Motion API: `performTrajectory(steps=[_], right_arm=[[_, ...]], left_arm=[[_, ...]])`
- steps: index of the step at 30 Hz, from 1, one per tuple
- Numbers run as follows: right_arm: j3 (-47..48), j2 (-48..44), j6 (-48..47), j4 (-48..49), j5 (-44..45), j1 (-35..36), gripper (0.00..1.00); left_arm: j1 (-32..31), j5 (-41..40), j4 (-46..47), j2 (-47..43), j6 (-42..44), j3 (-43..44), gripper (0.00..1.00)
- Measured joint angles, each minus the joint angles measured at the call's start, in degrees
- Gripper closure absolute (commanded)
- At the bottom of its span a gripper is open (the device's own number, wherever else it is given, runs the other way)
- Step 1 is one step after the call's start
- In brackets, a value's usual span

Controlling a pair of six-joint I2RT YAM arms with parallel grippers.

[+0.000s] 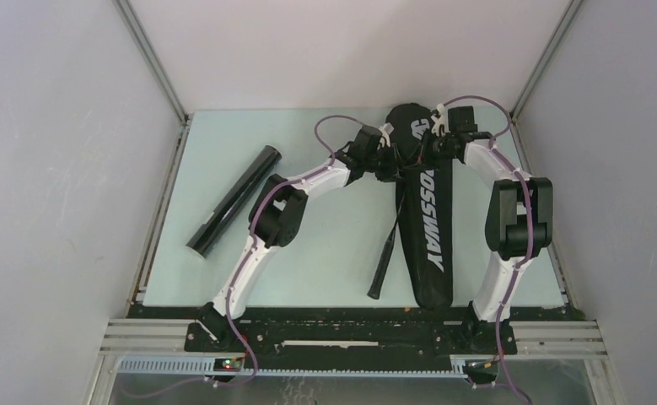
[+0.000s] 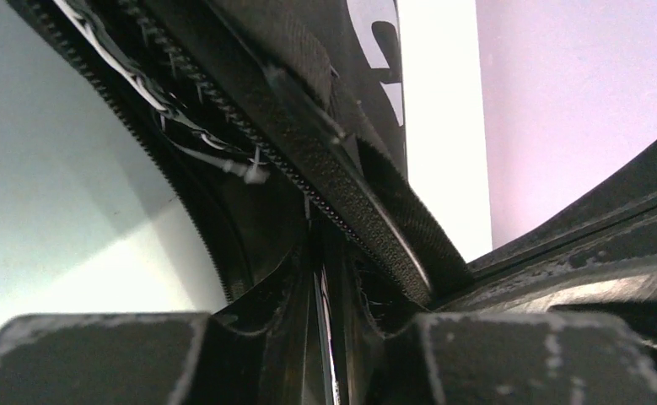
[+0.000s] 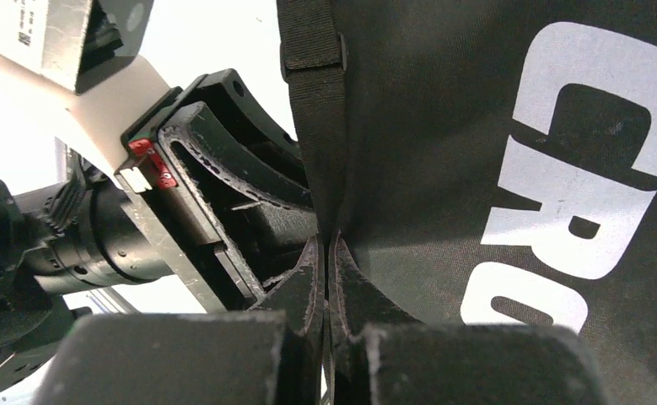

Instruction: Pack up the badminton gear

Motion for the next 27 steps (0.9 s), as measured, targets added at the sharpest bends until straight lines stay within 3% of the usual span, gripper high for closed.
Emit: performTrajectory(steps=[8, 12, 15, 27], right_arm=[[5.3, 0.2, -1.8, -5.0, 0.2, -0.9, 1.00], [6.5, 0.7, -2.5, -6.3, 0.0, -1.2, 1.00], [6.7, 1.5, -2.8, -6.2, 0.0, -1.4, 1.00], [9.1, 4.2, -3.8, -6.5, -0.3, -2.2, 1.00]], left_arm=[[0.8, 4.9, 4.8, 0.4, -0.6, -0.6, 0.42], [1.1, 7.7, 5.9, -2.5, 1.7, -6.6, 0.29], [0.4, 9.6, 4.9, -7.2, 5.2, -13.3, 0.26], [-2.6, 14.3, -0.9, -25.8, 19.7, -35.7, 0.29]])
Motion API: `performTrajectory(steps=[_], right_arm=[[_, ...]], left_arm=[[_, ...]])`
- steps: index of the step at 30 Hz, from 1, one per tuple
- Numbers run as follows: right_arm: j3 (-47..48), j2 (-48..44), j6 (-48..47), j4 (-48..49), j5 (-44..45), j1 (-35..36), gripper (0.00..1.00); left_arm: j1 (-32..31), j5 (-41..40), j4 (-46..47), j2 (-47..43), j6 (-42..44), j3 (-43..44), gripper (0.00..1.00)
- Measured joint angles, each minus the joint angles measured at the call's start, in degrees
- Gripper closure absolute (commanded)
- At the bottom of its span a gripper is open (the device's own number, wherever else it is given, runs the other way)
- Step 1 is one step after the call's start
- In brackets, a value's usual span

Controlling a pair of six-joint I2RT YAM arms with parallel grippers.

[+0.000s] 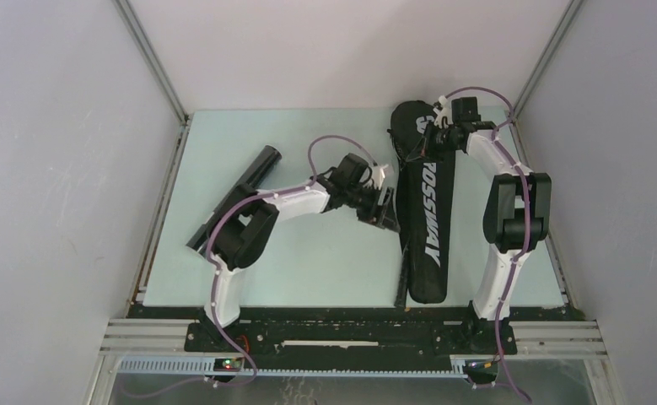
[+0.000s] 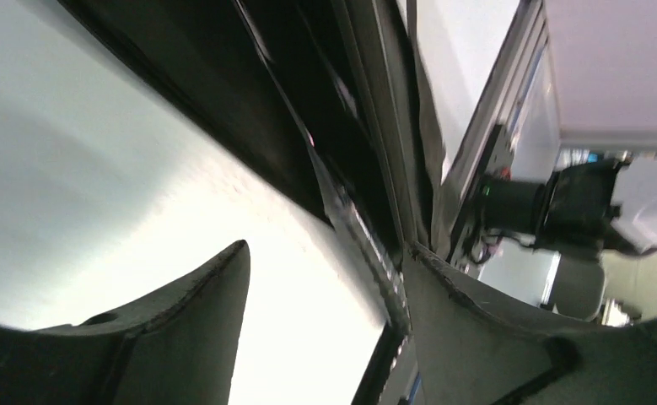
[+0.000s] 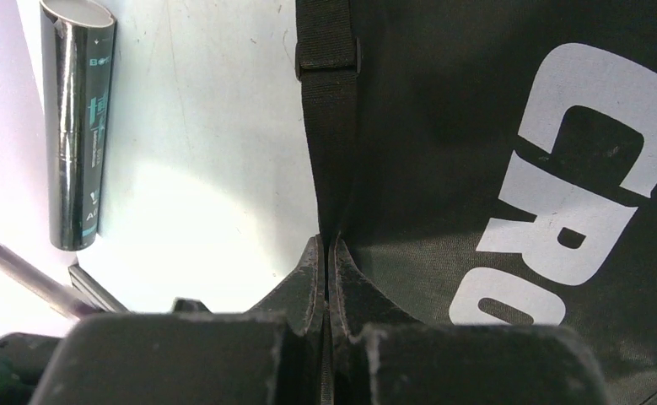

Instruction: Pack up the badminton gear

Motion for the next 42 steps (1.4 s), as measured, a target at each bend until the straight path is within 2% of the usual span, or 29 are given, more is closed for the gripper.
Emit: performTrajectory(steps=[6, 14, 25, 35, 39, 42], right_arm=[[0.3, 0.0, -0.9, -0.5, 0.2, 0.0, 1.00], [0.4, 0.0, -1.4, -0.7, 0.2, 0.0, 1.00], [0.4, 0.0, -1.4, -0.7, 0.0, 0.0, 1.00], [0.4, 0.0, -1.4, -0.7, -0.7, -0.7, 1.00], [0.4, 0.0, -1.9, -0.7, -0.7, -1.1, 1.00], [0.4, 0.0, -3.1, -1.0, -0.5, -1.2, 1.00]], left_arm=[[-6.6, 0.8, -1.3, -1.6, 5.1, -7.6, 0.30], [-12.3, -0.4, -2.1, -1.6, 5.8, -8.8, 0.33], [-16.5, -14.1, -6.6, -1.5, 5.1, -5.4, 0.35], [-19.5, -23.7, -9.0, 1.5, 1.5, -0.1, 0.54], [-20.0, -25.0, -9.1, 2.9, -0.3, 1.9, 0.67], [-20.1, -25.4, -8.7, 2.9, -2.0, 1.6, 0.82]])
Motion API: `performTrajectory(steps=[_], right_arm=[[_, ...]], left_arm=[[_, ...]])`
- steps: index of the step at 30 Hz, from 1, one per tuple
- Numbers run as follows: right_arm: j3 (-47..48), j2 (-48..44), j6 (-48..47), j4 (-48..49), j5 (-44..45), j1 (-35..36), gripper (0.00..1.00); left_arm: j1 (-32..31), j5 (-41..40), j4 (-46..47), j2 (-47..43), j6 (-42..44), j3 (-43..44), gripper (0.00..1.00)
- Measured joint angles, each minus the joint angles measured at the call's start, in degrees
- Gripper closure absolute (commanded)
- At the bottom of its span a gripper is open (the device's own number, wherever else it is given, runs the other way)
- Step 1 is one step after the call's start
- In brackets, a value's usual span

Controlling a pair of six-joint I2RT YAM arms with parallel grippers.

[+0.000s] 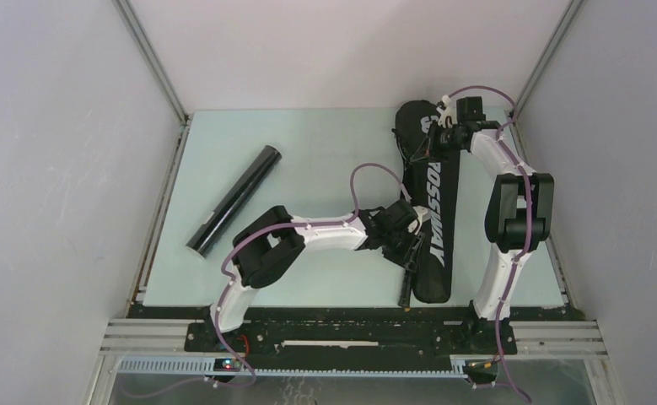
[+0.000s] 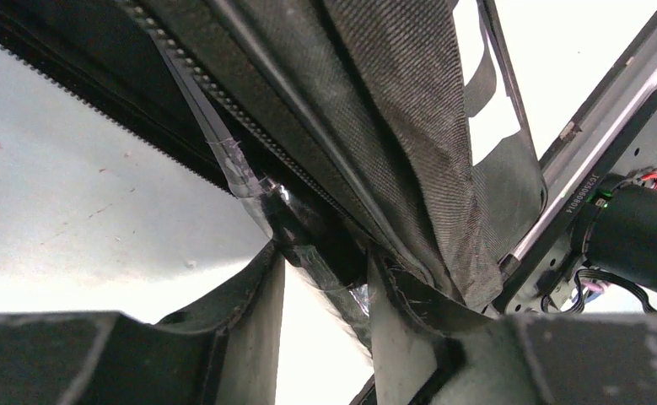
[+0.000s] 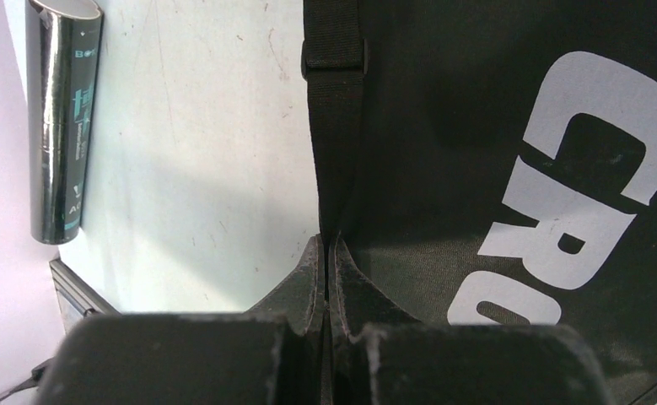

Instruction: Pack up the badminton gear

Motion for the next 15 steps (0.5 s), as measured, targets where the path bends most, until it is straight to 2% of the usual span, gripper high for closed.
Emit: performTrajectory(steps=[2, 3, 11, 15], right_arm=[[0.0, 0.0, -1.0, -0.2, 0.1, 0.0, 1.00], [0.0, 0.0, -1.4, -0.3, 0.1, 0.0, 1.00], [-0.7, -0.2, -4.4, -0.8, 0.5, 0.0, 1.00], [-5.0, -1.8, -4.6, 1.8, 0.6, 0.0, 1.00]], left_arm=[[0.0, -0.1, 1.0, -0.3, -0.4, -0.8, 0.96], [0.0, -0.3, 1.5, -0.5, -0.4, -1.2, 0.99], [0.6, -1.5, 3.0, -2.1, 0.0, -3.4, 1.00], [1.8, -2.1, 2.3, -2.6, 1.6, -3.4, 1.00]])
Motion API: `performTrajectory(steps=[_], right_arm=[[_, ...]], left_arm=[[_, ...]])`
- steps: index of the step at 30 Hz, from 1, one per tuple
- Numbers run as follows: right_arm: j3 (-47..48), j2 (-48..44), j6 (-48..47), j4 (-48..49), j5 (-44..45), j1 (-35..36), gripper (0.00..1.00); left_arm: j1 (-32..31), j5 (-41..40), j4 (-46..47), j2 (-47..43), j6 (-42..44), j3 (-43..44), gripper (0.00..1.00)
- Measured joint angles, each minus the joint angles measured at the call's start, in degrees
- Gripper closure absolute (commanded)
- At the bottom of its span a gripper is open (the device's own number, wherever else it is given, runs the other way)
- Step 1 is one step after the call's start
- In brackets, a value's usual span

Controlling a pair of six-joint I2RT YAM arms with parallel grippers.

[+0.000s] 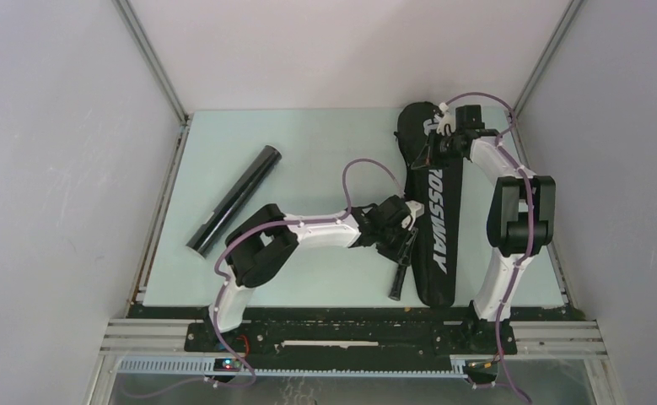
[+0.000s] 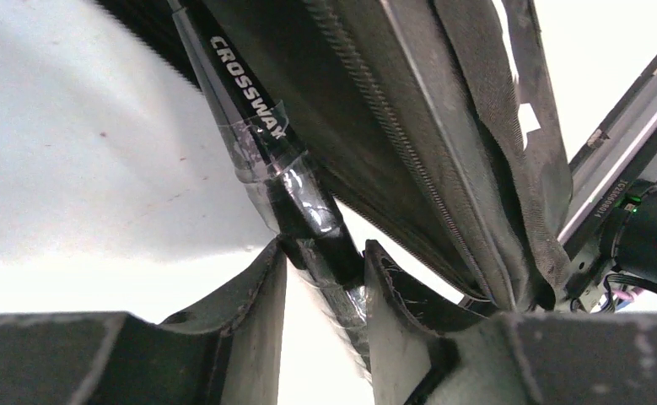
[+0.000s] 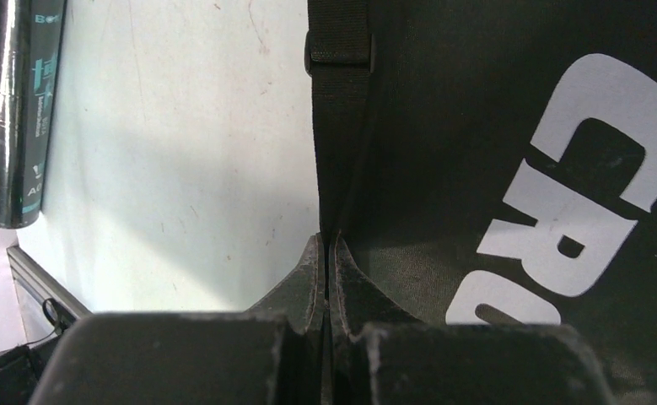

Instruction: Pack up the badminton gear

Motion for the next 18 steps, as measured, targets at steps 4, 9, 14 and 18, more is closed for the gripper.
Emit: performTrajectory(steps=[4, 9, 14, 18], right_arm=[[-4.3, -1.9, 0.9, 3.7, 0.4, 0.0, 1.00], [-6.3, -2.3, 2.9, 5.8, 0.6, -0.6, 1.00], [-5.6, -2.3, 3.3, 5.0, 1.1, -0.7, 0.66], [-2.4, -2.3, 2.3, 0.9, 1.2, -1.5, 0.35]], left_arm=[[1.0, -0.3, -1.2, -0.5, 1.9, 0.0, 1.00], [1.4, 0.0, -2.2, -0.3, 2.6, 1.0, 1.00], [1.7, 1.0, -3.1, 0.3, 2.4, 2.8, 1.00], [2.2, 1.0, -2.2, 0.3, 2.1, 2.8, 1.00]])
